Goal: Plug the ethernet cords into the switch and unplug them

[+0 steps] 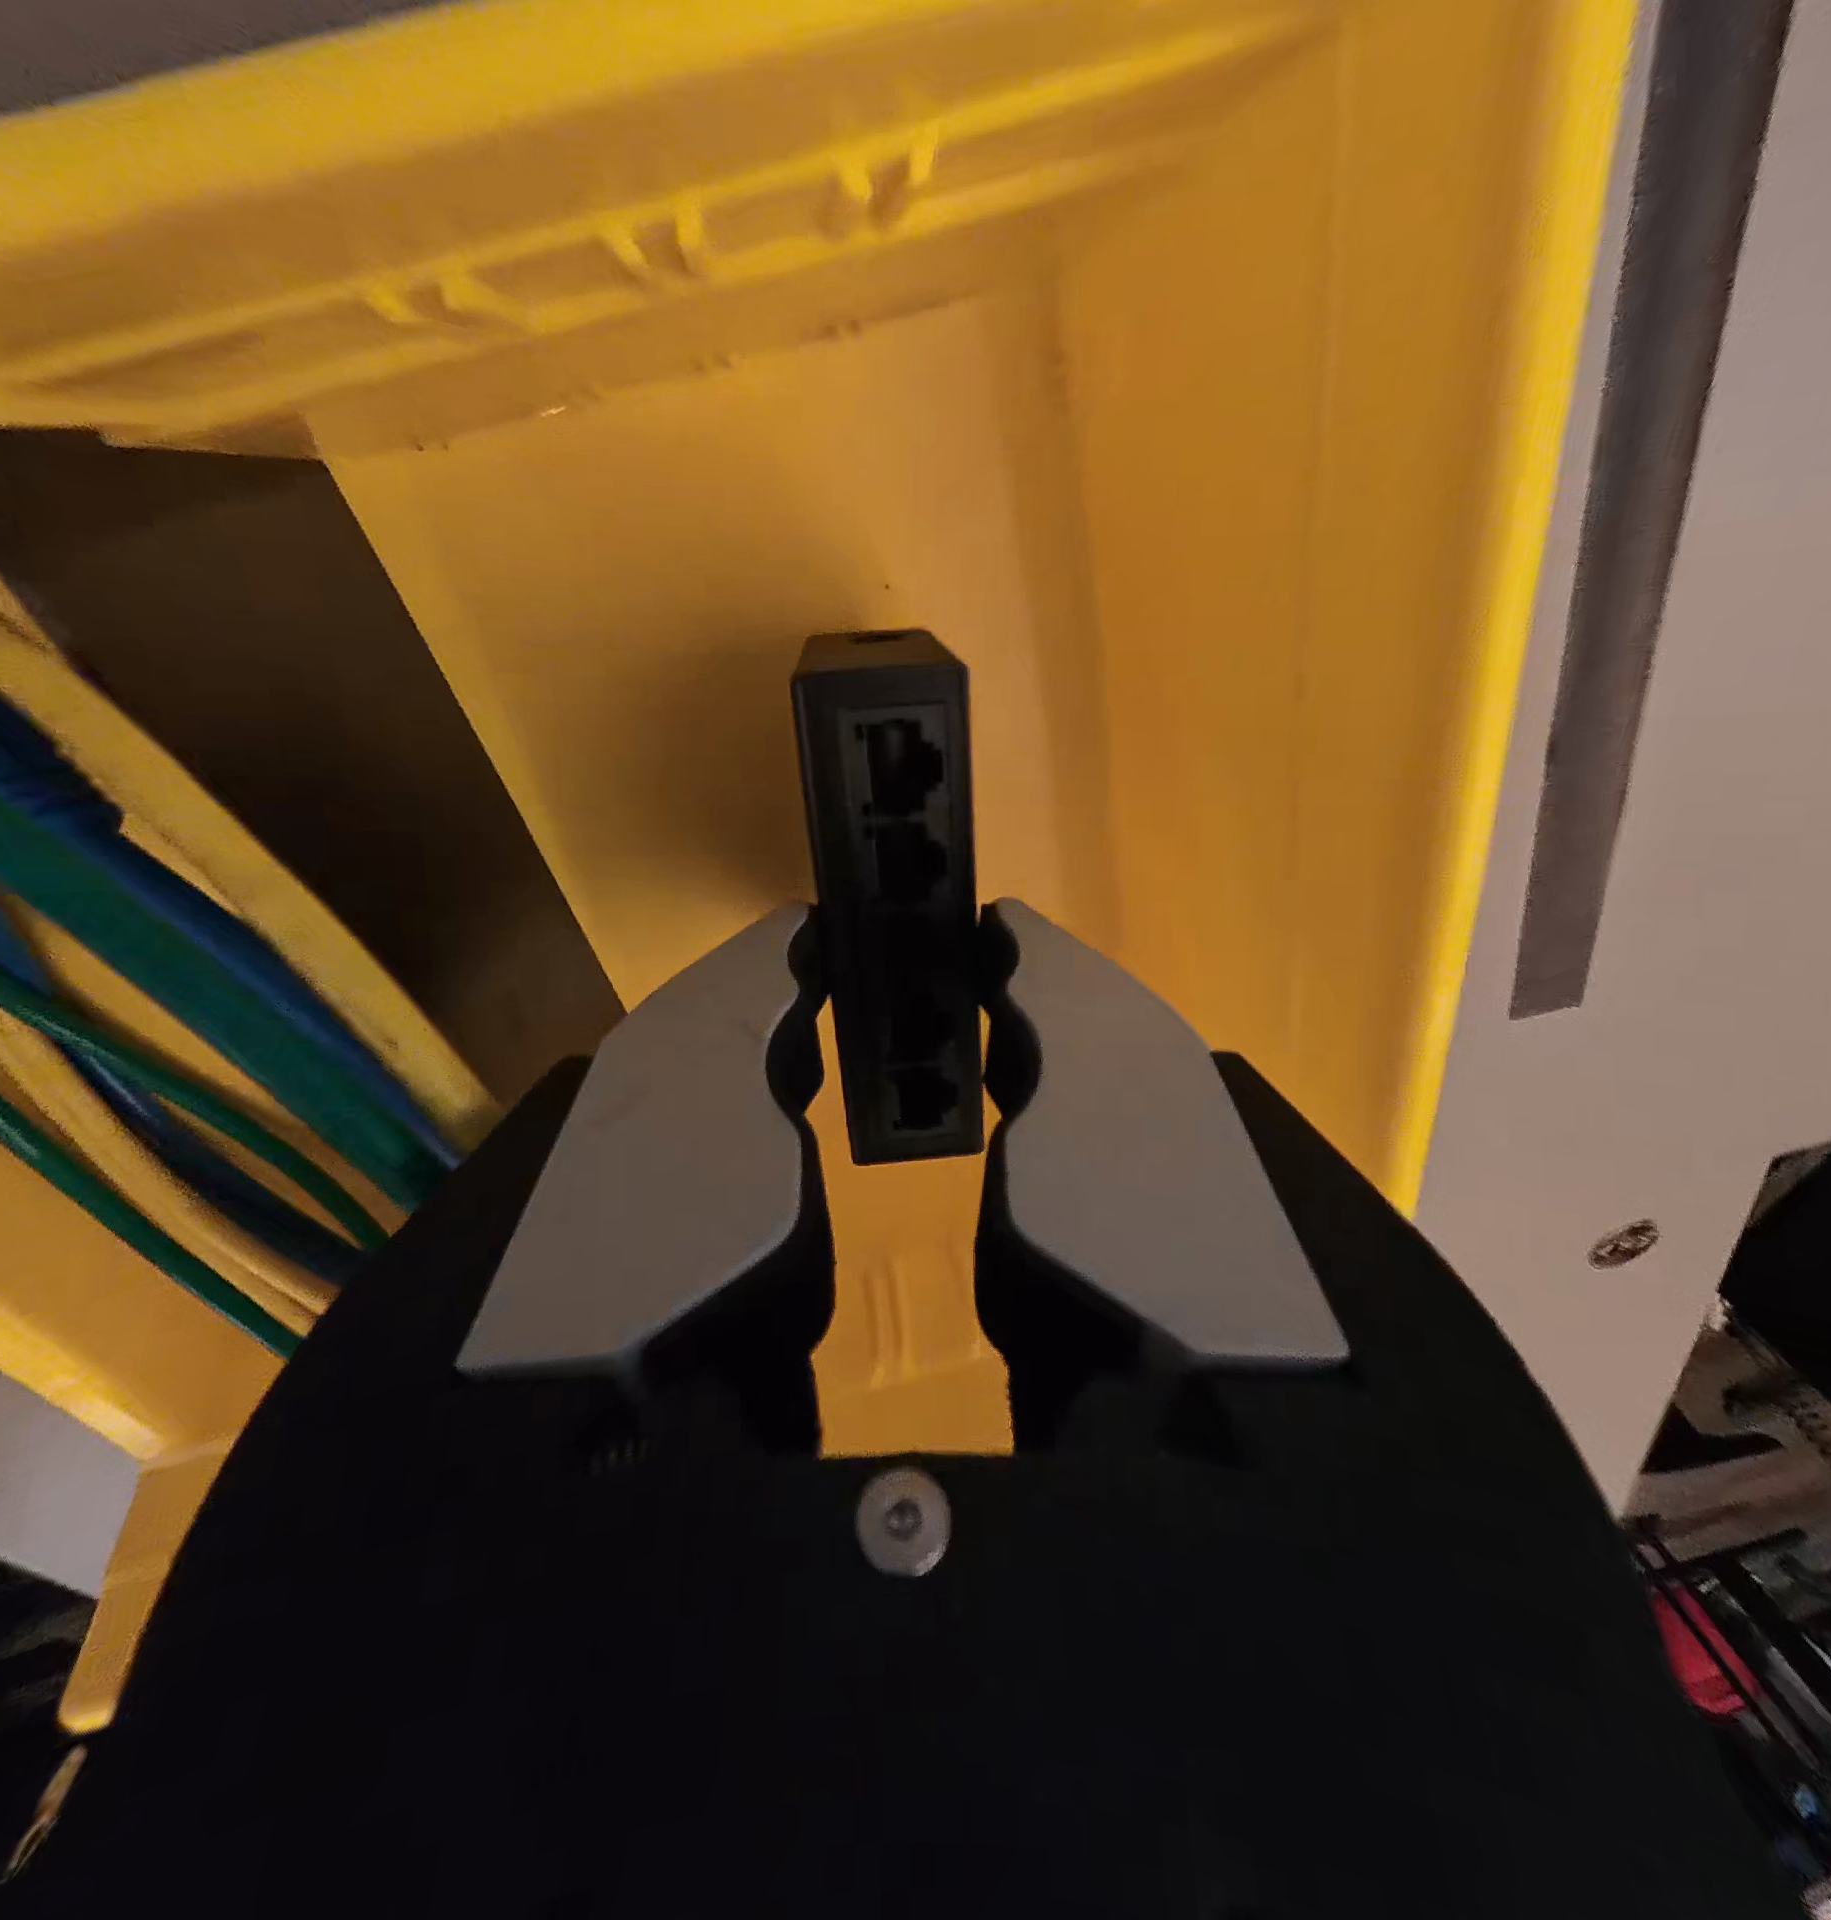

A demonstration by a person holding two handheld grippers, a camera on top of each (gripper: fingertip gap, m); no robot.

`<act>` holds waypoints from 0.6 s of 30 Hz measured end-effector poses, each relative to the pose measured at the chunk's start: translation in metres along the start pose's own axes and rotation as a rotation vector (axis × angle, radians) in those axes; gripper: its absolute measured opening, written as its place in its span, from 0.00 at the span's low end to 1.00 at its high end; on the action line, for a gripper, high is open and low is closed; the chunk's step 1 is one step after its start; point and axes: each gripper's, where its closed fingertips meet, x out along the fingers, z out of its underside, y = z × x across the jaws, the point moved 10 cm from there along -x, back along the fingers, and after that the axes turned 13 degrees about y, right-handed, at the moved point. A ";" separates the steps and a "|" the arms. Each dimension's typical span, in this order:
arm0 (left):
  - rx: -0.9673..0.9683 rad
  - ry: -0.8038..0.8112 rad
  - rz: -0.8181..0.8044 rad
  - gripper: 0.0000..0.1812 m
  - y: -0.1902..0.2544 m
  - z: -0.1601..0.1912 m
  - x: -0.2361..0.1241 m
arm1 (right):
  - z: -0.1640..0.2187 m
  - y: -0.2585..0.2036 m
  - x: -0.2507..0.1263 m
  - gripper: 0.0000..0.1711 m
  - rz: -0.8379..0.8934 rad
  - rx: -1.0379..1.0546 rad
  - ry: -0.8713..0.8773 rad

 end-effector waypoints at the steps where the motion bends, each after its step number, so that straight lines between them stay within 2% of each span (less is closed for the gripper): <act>1: -0.006 0.000 0.003 0.20 0.000 0.001 0.001 | 0.001 0.001 0.003 0.17 -0.005 0.009 -0.006; 5: -0.043 -0.029 0.006 0.21 -0.003 0.007 0.002 | 0.004 0.003 0.005 0.17 0.025 0.023 -0.015; 9: -0.174 -0.003 0.011 0.27 -0.010 0.001 -0.005 | 0.004 -0.001 -0.013 0.17 0.158 -0.028 0.014; 11: -0.169 -0.022 -0.050 0.27 -0.018 -0.003 -0.015 | 0.008 -0.002 -0.030 0.20 0.282 -0.018 0.043; 15: -0.196 -0.258 -0.371 0.32 -0.057 0.003 -0.069 | 0.034 -0.022 -0.080 0.20 0.543 0.130 0.199; 18: -0.218 -0.580 -0.760 0.39 -0.089 0.027 -0.138 | 0.076 -0.050 -0.106 0.32 0.611 0.421 0.351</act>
